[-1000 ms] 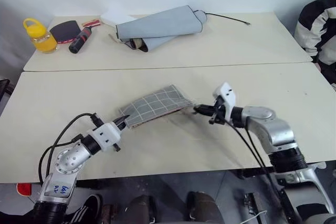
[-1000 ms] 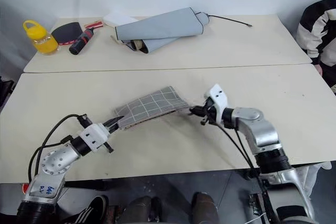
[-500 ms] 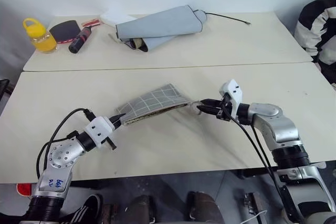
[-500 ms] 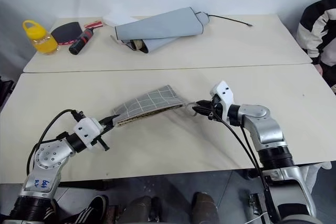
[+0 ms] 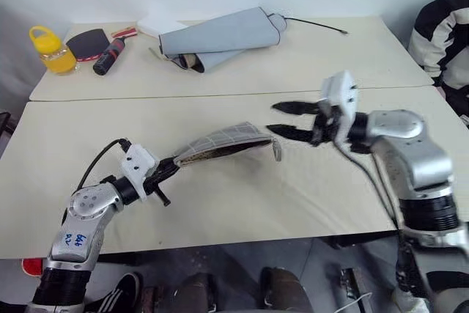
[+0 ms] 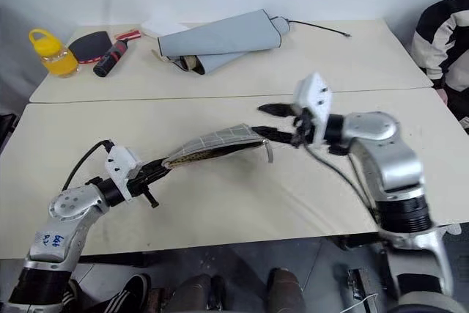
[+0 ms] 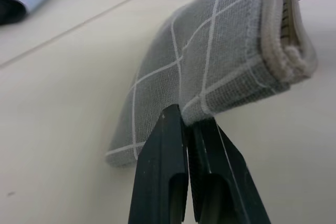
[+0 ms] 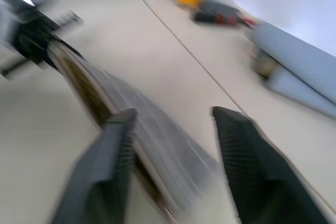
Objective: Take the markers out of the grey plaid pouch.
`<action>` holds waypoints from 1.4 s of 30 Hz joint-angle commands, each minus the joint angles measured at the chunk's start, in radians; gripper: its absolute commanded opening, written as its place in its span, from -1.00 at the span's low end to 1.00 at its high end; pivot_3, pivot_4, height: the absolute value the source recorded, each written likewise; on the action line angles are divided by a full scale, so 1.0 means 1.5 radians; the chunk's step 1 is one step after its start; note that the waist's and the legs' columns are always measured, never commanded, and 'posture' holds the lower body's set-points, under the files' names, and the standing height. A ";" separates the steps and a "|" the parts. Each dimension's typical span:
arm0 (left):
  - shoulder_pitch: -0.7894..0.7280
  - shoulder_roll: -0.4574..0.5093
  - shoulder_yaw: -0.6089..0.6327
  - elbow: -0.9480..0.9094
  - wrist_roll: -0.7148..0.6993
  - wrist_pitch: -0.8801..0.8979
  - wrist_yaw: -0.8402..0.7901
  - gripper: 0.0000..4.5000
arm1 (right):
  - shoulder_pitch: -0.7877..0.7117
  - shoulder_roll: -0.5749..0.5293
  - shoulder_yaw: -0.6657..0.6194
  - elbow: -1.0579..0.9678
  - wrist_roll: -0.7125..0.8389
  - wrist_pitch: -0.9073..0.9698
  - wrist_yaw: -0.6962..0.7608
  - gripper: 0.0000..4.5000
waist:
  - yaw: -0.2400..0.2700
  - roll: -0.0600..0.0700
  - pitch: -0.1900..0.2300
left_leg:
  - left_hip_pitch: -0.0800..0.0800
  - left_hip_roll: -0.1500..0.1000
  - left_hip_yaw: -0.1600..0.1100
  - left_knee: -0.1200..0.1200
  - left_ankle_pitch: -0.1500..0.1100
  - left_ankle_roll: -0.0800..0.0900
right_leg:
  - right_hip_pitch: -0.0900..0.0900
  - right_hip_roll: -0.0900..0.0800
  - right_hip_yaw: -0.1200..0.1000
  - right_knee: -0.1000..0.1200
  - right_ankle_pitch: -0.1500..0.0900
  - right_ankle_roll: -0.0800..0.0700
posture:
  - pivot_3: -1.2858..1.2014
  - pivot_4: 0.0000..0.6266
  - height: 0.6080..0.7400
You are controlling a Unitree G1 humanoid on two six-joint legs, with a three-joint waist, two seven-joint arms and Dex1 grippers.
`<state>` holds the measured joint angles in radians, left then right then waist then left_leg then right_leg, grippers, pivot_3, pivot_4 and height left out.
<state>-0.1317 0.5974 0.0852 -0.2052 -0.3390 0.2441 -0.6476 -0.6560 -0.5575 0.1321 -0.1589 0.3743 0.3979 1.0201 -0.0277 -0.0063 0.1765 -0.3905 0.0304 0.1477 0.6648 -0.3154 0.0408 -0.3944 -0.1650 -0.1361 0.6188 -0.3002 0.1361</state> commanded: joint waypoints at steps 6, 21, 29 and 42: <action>-0.029 -0.026 -0.021 -0.065 0.005 0.042 0.022 -1.00 | 0.003 0.025 0.087 0.002 -0.118 -0.123 -0.017 -0.99 | 0.002 0.000 0.000 | 0.000 -0.001 0.000 0.000 0.000 0.000 | 0.000 0.000 0.000 0.000 0.000 0.000 | 0.03 -0.52 1.00; -0.049 -0.060 -0.057 -0.079 0.015 0.100 0.037 -1.00 | -0.012 -0.040 0.121 0.135 -0.284 -0.298 0.007 -0.99 | 0.001 0.000 0.000 | 0.000 0.000 0.000 0.001 0.000 0.000 | 0.001 0.000 0.000 0.000 0.000 0.000 | 0.03 -0.52 1.00; -0.058 -0.067 -0.056 -0.059 0.028 0.093 0.043 -1.00 | 0.005 -0.026 0.098 0.121 -0.217 -0.291 0.054 -0.99 | 0.001 -0.001 0.000 | 0.000 0.000 0.000 0.001 0.000 0.000 | 0.001 0.001 0.000 0.000 0.000 0.000 | 0.03 -0.52 1.00; -0.074 -0.101 -0.095 -0.092 0.032 0.143 0.055 -1.00 | -0.040 -0.045 0.118 0.221 -0.381 -0.406 -0.047 -0.99 | 0.002 -0.001 0.000 | 0.000 0.000 0.000 0.002 0.001 0.000 | 0.001 0.000 0.000 0.000 0.000 0.000 | 0.03 -0.52 1.00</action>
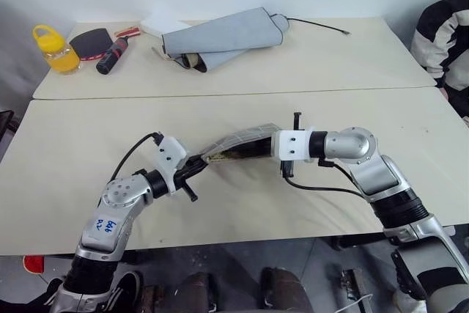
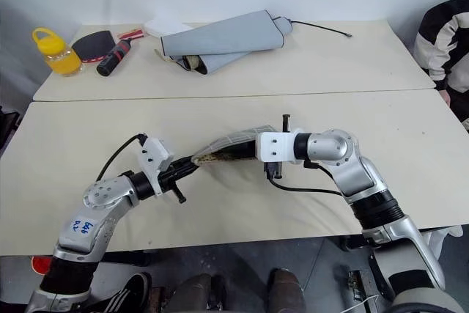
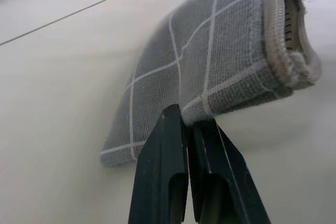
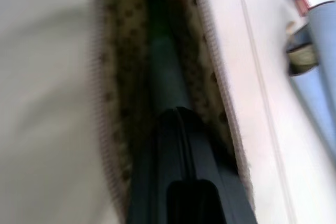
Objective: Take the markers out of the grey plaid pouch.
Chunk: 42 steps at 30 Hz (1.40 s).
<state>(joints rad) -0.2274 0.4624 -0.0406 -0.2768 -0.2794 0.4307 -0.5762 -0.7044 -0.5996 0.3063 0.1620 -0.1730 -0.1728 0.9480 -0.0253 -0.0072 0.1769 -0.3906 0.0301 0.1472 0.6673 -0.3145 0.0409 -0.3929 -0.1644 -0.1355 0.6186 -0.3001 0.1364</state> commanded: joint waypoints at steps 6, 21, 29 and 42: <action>-0.016 -0.019 -0.014 -0.063 -0.010 0.046 0.010 -1.00 | -0.009 0.002 -0.021 -0.006 0.025 0.013 0.013 -0.47 | -0.001 0.000 0.000 | 0.000 0.000 0.000 0.000 0.000 0.000 | 0.000 0.000 0.000 0.000 0.000 0.000 | 0.03 -0.52 1.00; -0.020 -0.030 -0.004 -0.076 -0.042 0.086 0.008 -1.00 | 0.003 0.000 -0.014 -0.025 0.017 0.033 0.020 0.99 | -0.001 0.000 0.000 | 0.000 0.000 0.000 0.000 0.000 0.000 | 0.000 0.000 0.000 0.000 0.000 0.000 | 0.03 -0.52 1.00; -0.039 -0.050 0.022 -0.094 -0.139 0.220 0.010 -1.00 | -0.018 -0.039 -0.052 -0.040 0.106 0.058 0.111 0.29 | 0.000 0.000 0.000 | 0.000 0.000 0.000 0.000 0.000 0.000 | 0.000 0.000 0.000 0.000 0.000 0.000 | 0.03 -0.52 1.00; -0.109 -0.112 0.054 -0.081 -0.294 0.432 0.042 -1.00 | -0.103 -0.098 0.029 -0.043 0.057 0.105 0.264 0.29 | -0.001 -0.001 0.000 | 0.000 0.000 0.000 0.001 0.000 0.000 | 0.000 0.000 0.000 0.000 0.000 0.000 | 0.03 -0.52 1.00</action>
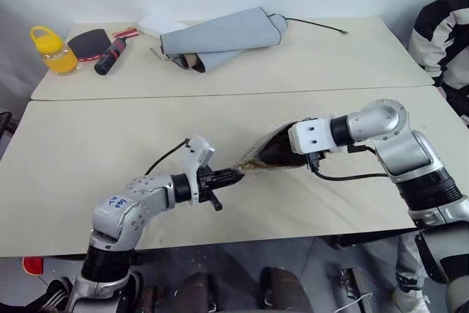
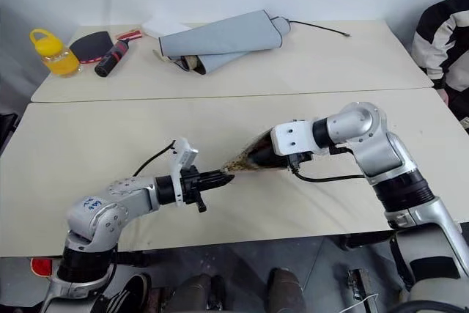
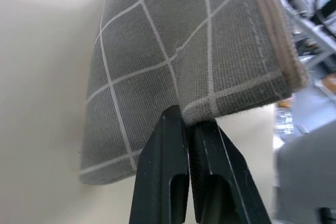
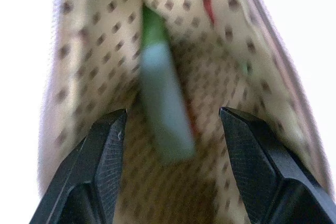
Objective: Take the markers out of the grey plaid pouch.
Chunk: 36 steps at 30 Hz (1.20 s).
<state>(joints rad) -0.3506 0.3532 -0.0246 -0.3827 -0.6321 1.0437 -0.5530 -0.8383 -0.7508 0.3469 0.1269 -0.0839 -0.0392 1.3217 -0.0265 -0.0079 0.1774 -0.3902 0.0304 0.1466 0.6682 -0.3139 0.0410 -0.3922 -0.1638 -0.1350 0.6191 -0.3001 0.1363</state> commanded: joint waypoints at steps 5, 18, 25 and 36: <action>-0.038 -0.074 0.094 0.013 -0.108 0.072 0.055 -1.00 | -0.039 0.003 0.022 -0.034 -0.030 0.050 0.035 0.29 | 0.002 -0.001 0.000 | -0.001 0.000 0.000 0.002 0.000 0.000 | 0.000 0.000 0.000 0.000 0.000 0.000 | 0.03 -0.52 1.00; 0.005 -0.088 0.084 0.065 -0.094 0.041 0.069 -1.00 | -0.046 0.054 0.059 0.040 -0.098 0.035 -0.011 0.29 | 0.000 -0.001 0.000 | 0.000 0.000 0.000 0.003 0.000 0.000 | 0.001 0.000 0.000 0.001 0.000 0.000 | 0.03 -0.52 1.00; 0.005 -0.083 0.075 0.064 -0.089 0.032 0.072 -1.00 | -0.032 0.064 0.053 0.041 -0.101 0.029 -0.018 -0.27 | 0.000 -0.001 0.000 | 0.000 0.000 0.000 0.003 0.000 0.000 | 0.001 0.000 0.000 0.001 0.000 0.000 | 0.03 -0.52 1.00; 0.010 -0.077 0.071 0.063 -0.076 0.016 0.078 -1.00 | -0.010 0.021 0.010 -0.051 -0.070 0.064 -0.007 -0.40 | 0.000 -0.001 0.000 | 0.000 0.000 0.000 0.003 0.000 0.000 | 0.001 0.000 0.000 0.001 0.000 0.000 | 0.03 -0.52 1.00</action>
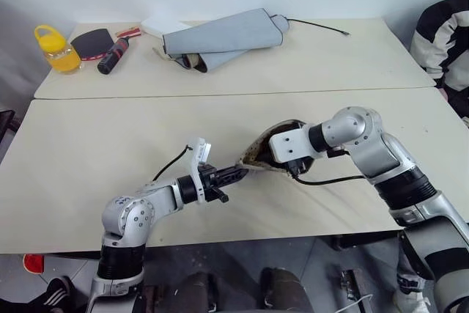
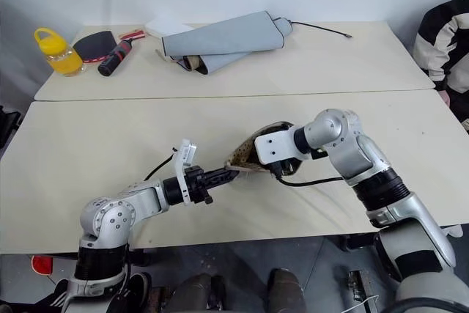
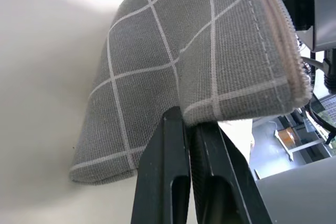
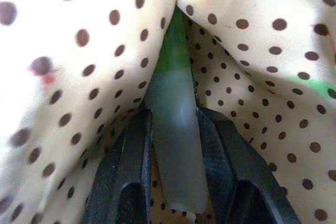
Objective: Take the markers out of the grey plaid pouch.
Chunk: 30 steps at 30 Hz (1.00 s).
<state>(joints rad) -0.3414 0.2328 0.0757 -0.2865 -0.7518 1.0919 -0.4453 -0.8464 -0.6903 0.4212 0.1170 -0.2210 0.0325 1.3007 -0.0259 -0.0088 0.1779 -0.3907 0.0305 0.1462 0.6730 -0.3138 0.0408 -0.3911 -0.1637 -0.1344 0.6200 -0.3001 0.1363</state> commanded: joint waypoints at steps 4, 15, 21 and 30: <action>0.001 0.004 0.001 0.002 0.005 -0.022 0.009 -1.00 | -0.009 -0.035 -0.055 -0.067 0.037 0.024 0.011 -0.40 | 0.001 0.000 0.000 | 0.000 0.000 0.000 0.000 0.000 0.000 | 0.000 0.000 0.000 0.000 0.000 0.000 | 0.03 -0.52 1.00; 0.000 0.007 -0.003 0.009 0.001 -0.027 0.009 -1.00 | -0.018 -0.061 -0.074 -0.049 0.049 0.028 0.015 -0.40 | 0.001 0.000 0.000 | 0.000 0.000 0.000 0.000 0.000 0.000 | 0.000 0.000 0.000 0.000 0.000 0.000 | 0.03 -0.52 1.00; -0.005 0.006 0.003 0.015 -0.007 -0.024 0.007 -1.00 | 0.011 -0.015 -0.046 -0.027 0.034 0.017 -0.025 -0.40 | 0.000 0.000 0.000 | 0.000 0.000 0.000 0.000 0.000 0.000 | 0.000 0.000 0.000 0.000 0.000 0.000 | 0.03 -0.52 1.00; -0.011 -0.005 0.003 0.006 -0.022 -0.015 0.017 -1.00 | 0.011 -0.003 -0.028 -0.014 0.001 -0.014 -0.044 0.29 | 0.000 0.000 0.000 | 0.000 0.000 0.000 0.000 0.000 0.000 | 0.000 0.000 0.000 0.000 0.000 0.000 | 0.03 -0.52 1.00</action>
<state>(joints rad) -0.3498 0.2299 0.0699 -0.2614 -0.7607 1.0682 -0.4243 -0.8228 -0.6840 0.3791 0.1162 -0.2112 0.0400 1.2344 -0.0256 -0.0088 0.1780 -0.3907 0.0305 0.1463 0.6730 -0.3138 0.0408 -0.3910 -0.1638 -0.1345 0.6199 -0.3001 0.1363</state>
